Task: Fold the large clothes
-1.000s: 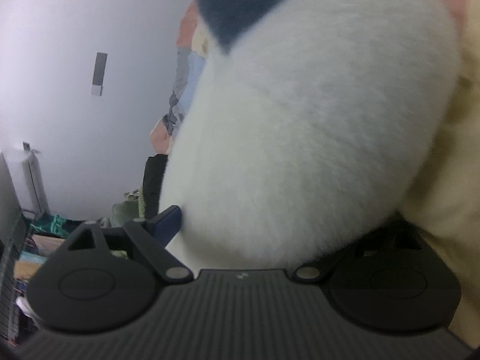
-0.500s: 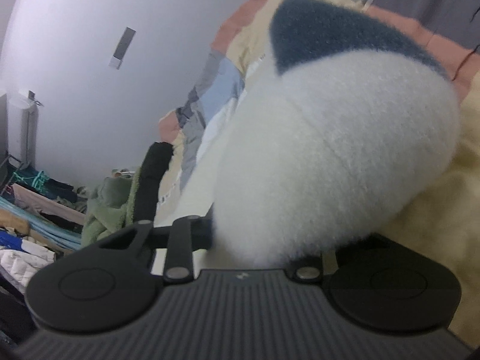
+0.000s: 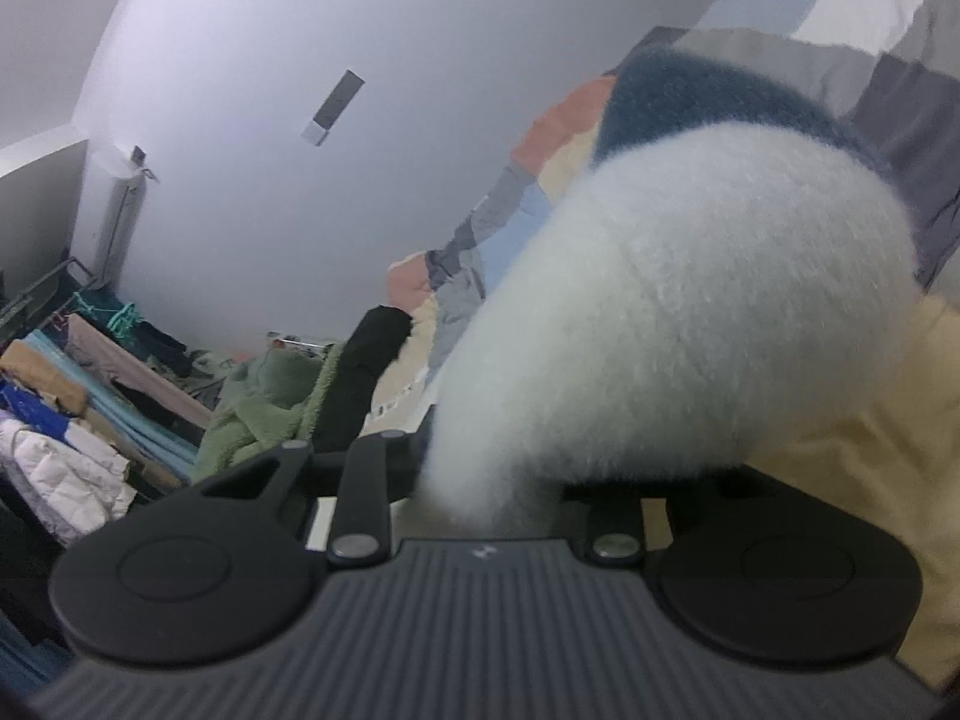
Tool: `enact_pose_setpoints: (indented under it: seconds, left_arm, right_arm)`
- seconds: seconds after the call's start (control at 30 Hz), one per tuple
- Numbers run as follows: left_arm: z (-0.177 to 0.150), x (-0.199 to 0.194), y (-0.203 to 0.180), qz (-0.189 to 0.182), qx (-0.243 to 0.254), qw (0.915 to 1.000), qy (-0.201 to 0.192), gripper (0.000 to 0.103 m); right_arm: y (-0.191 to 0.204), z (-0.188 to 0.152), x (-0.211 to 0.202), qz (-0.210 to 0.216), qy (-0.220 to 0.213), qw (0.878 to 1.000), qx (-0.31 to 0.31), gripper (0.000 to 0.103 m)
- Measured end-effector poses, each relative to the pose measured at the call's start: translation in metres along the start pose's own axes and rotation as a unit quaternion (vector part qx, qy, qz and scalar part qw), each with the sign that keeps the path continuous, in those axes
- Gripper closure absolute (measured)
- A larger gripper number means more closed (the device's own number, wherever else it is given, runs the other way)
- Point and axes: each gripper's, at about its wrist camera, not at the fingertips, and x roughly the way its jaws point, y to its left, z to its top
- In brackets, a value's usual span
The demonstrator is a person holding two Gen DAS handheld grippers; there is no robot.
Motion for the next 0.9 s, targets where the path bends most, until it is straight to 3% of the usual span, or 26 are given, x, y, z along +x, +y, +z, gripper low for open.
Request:
enact_pose_setpoints:
  seconds: [0.17, 0.37, 0.7, 0.9]
  left_arm:
    - [-0.005, 0.002, -0.039, -0.030, 0.023, 0.9993, 0.004, 0.061]
    - [-0.011, 0.032, -0.103, -0.070, 0.036, 0.9967, 0.021, 0.060]
    - [-0.055, 0.152, -0.214, -0.127, 0.058, 0.9879, 0.066, 0.060]
    - [-0.104, 0.244, -0.243, -0.122, 0.073, 0.9831, 0.115, 0.060]
  right_arm:
    - [0.001, 0.029, -0.023, 0.017, -0.016, 1.000, -0.015, 0.069]
    - [0.010, 0.092, -0.051, 0.026, -0.050, 0.998, -0.040, 0.069]
    - [-0.017, 0.210, -0.085, 0.007, -0.131, 0.990, -0.045, 0.069]
    - [-0.081, 0.249, -0.088, -0.031, -0.157, 0.987, -0.023, 0.069]
